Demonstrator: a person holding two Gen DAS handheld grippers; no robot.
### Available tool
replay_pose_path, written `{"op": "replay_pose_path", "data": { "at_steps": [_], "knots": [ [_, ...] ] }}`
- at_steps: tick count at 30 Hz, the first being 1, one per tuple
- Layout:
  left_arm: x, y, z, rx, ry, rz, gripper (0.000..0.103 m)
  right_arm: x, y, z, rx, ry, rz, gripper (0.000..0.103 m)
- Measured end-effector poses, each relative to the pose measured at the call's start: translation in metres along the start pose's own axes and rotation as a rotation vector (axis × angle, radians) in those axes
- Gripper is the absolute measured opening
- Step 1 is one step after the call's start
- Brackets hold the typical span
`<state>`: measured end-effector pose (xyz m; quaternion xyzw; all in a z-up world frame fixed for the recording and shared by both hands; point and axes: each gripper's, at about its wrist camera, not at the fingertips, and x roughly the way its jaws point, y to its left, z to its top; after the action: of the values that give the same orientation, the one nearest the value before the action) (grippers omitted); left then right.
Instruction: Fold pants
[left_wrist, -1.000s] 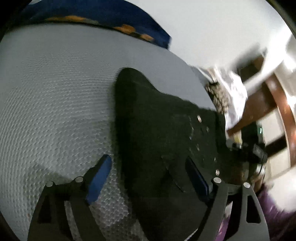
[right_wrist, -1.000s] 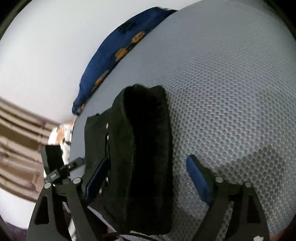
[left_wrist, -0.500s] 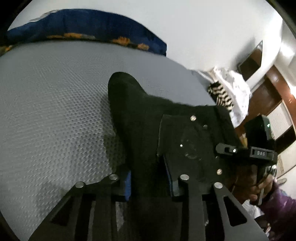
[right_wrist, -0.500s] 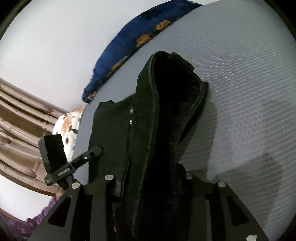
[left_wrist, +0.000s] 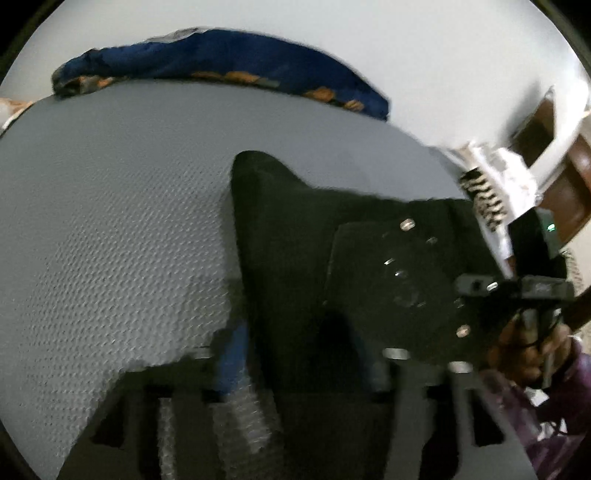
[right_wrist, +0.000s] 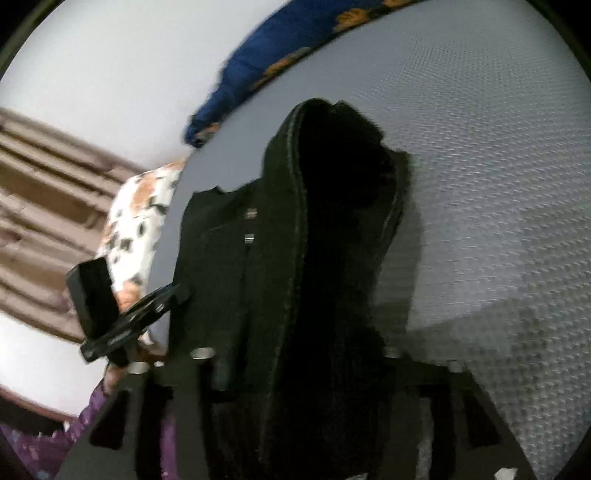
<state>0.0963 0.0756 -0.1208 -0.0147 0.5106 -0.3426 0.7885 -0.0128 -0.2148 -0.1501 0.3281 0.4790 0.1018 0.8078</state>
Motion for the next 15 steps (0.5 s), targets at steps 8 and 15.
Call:
{"op": "replay_pose_path", "data": {
  "at_steps": [8, 15],
  "knots": [
    [0.024, -0.018, 0.000, 0.024, 0.022, -0.158, 0.090, 0.013, 0.008, 0.004, 0.026, -0.004, 0.019, 0.060],
    [0.015, -0.010, -0.003, -0.049, -0.057, -0.122, 0.033, 0.016, 0.014, -0.008, 0.042, -0.046, 0.009, 0.034]
  ]
}}
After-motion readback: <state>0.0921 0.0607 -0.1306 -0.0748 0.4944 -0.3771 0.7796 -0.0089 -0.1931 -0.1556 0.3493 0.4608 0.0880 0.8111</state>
